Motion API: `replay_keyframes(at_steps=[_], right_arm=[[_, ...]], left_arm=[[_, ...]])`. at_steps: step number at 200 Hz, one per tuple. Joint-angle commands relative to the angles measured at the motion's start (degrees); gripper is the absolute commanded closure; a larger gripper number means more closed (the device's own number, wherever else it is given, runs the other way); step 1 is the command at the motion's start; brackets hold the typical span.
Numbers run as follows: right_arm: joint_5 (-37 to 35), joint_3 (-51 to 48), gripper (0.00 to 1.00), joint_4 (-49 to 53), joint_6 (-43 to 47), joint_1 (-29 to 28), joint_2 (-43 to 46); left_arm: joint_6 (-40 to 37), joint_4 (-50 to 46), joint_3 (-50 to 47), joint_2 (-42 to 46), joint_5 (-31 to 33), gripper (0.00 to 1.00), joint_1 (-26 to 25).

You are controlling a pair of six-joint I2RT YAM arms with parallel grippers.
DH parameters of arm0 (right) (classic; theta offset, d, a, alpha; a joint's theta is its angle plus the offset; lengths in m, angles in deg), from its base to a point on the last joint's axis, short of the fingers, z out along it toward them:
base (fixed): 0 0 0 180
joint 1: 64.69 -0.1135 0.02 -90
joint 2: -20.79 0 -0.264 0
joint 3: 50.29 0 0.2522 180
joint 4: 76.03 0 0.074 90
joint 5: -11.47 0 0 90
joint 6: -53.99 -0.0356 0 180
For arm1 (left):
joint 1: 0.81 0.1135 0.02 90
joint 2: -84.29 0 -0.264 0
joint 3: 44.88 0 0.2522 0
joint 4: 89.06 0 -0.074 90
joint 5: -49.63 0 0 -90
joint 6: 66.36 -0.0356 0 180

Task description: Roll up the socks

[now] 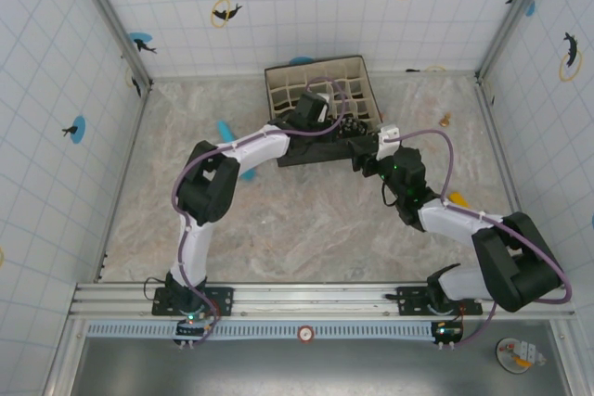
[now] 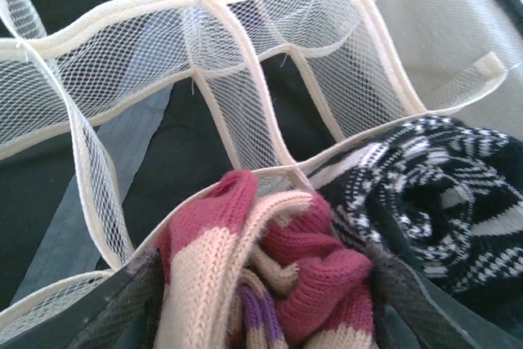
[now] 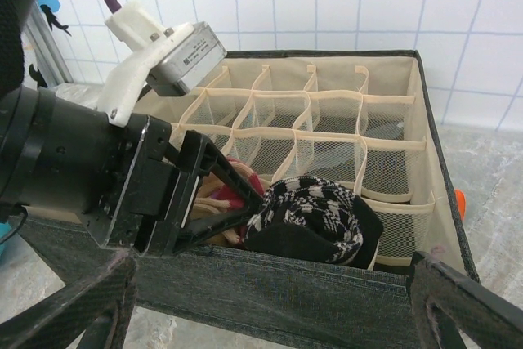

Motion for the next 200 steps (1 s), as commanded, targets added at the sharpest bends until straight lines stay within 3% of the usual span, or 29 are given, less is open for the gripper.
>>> replay_keyframes(at_steps=[1,55,73,116,153,200], right_arm=[[0.30,-0.48,0.12,-0.40,0.03,0.31,1.71],[0.23,-0.18,0.12,0.51,0.03,0.36,2.74],[-0.88,0.06,0.11,1.95,-0.53,0.37,3.84],[0.07,1.40,0.10,4.47,-2.33,0.50,4.43],[0.47,0.29,0.10,4.39,-3.40,0.46,5.32],[0.12,-0.79,0.10,4.99,-3.15,0.55,6.37]], left_arm=[[-0.43,-0.19,-0.44,3.35,-1.36,0.32,-0.42],[0.25,-0.99,0.46,7.59,-1.43,0.20,-0.05],[0.30,-0.34,-1.27,10.45,-1.30,0.03,-0.04],[1.46,0.84,-6.03,15.52,-2.21,0.03,1.54],[6.56,7.63,-11.37,18.23,-10.11,0.03,2.93],[13.00,14.68,-11.52,14.60,-17.19,0.03,2.69]])
